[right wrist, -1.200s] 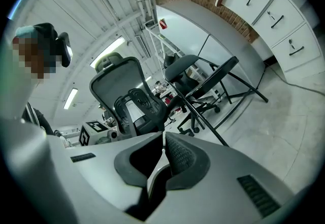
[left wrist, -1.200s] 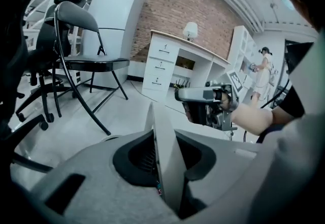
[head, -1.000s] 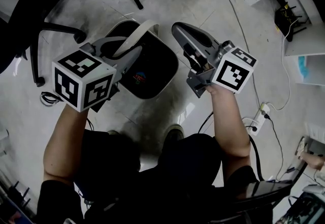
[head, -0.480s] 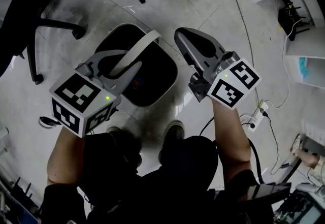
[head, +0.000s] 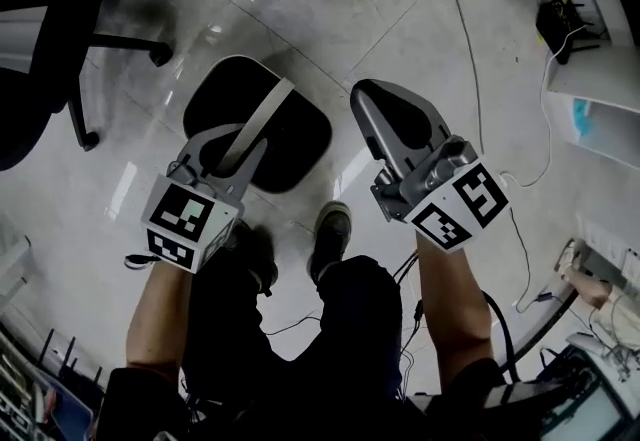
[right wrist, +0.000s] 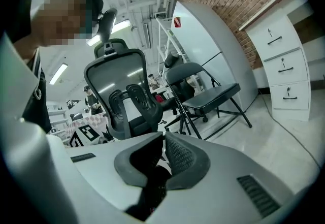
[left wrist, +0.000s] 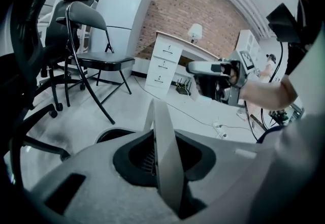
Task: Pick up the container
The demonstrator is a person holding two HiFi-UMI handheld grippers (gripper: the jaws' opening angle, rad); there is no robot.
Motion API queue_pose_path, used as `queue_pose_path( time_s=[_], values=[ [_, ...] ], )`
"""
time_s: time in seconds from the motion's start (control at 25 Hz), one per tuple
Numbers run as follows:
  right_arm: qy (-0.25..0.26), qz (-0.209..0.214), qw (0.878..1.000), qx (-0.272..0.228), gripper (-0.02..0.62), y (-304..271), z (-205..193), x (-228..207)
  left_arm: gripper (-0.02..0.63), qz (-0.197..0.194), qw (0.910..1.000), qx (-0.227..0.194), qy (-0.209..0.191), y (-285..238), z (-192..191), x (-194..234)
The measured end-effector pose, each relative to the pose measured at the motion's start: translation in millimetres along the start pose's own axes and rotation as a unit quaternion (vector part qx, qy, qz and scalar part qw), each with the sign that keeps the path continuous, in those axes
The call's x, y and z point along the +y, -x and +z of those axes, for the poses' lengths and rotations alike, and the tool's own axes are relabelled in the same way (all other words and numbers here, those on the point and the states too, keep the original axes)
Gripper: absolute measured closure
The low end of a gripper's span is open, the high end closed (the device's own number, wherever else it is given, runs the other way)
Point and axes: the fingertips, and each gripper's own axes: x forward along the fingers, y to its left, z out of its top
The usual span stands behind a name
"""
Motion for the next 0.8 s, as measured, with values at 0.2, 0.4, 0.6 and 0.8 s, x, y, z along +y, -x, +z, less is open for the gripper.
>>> queue_pose_path(
  time_s=[0.2, 0.4, 0.6, 0.8],
  values=[
    [0.012, -0.009, 1.0, 0.008, 0.577, 21, 54, 32, 0.529, 0.0, 0.9999, -0.001, 0.014, 41, 19, -24],
    [0.023, -0.015, 1.0, 0.013, 0.577, 44, 107, 60, 0.531, 0.002, 0.9999, 0.01, 0.008, 89, 56, -58],
    [0.025, -0.016, 0.999, 0.012, 0.577, 67, 158, 92, 0.531, -0.006, 0.9998, 0.021, 0.002, 134, 96, -93],
    [0.022, -0.023, 0.999, 0.011, 0.577, 90, 200, 117, 0.531, -0.008, 0.9996, 0.029, -0.001, 173, 126, -120]
  ],
)
